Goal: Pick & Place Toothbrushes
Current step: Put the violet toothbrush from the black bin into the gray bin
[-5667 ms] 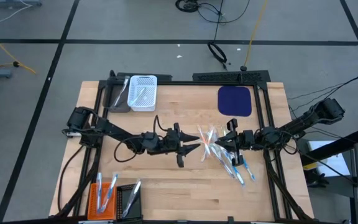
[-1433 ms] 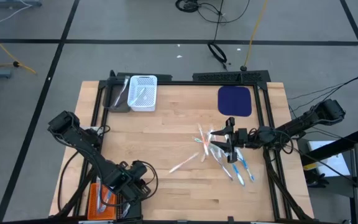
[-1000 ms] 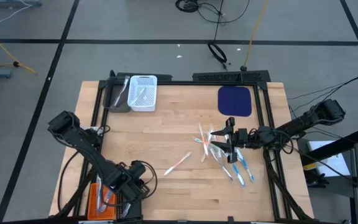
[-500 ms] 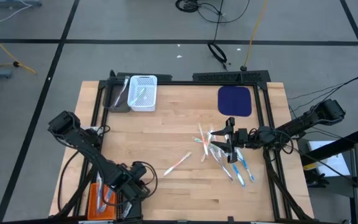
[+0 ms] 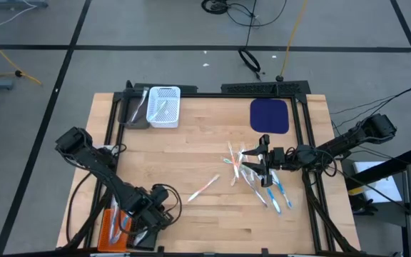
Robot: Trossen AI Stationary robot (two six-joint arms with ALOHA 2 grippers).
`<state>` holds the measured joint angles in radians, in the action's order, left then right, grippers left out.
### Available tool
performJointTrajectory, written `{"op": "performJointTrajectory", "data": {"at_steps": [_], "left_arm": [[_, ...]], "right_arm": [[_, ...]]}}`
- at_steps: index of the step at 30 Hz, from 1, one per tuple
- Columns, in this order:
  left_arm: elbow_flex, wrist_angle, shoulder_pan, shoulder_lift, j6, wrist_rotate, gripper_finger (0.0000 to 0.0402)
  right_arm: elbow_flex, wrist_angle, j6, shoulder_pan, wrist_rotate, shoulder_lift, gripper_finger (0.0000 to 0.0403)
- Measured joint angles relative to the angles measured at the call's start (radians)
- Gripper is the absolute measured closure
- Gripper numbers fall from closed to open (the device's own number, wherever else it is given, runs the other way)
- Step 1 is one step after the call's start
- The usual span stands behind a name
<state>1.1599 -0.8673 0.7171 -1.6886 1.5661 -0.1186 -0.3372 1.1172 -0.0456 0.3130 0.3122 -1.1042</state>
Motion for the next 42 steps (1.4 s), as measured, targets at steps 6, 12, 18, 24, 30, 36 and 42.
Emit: {"op": "performJointTrajectory", "data": {"at_steps": [6, 12, 18, 24, 30, 36, 42], "left_arm": [[0.0, 0.001, -0.01, 0.0, 0.0, 0.013, 0.0395], [0.031, 0.001, -0.011, 0.0, -0.013, 0.013, 0.0397], [0.102, -0.031, -0.012, 0.0, -0.081, -0.026, 0.0398], [0.228, -0.242, -0.012, 0.0, -0.102, -0.126, 0.0399], [0.396, -0.501, -0.002, 0.0, -0.106, -0.383, 0.0399], [0.435, -0.706, -0.002, 0.03, -0.07, -0.532, 0.04], [0.338, -0.702, -0.024, 0.175, -0.061, -0.653, 0.04]], "right_arm": [[0.0, 0.0, 0.0, 0.0, 0.0, 0.0, 0.0246], [0.0, 0.0, 0.0, 0.0, 0.0, 0.0, 0.0246], [0.0, 0.0, 0.0, 0.0, 0.0, 0.0, 0.0246], [0.0, 0.0, 0.0, 0.0, 0.0, 0.0, 0.0246], [0.0, 0.0, 0.0, 0.0, 0.0, 0.0, 0.0246], [0.0, 0.0, 0.0, 0.0, 0.0, 0.0, 0.0246], [0.0, 0.0, 0.0, 0.0, 0.0, 0.0, 0.0246]]}}
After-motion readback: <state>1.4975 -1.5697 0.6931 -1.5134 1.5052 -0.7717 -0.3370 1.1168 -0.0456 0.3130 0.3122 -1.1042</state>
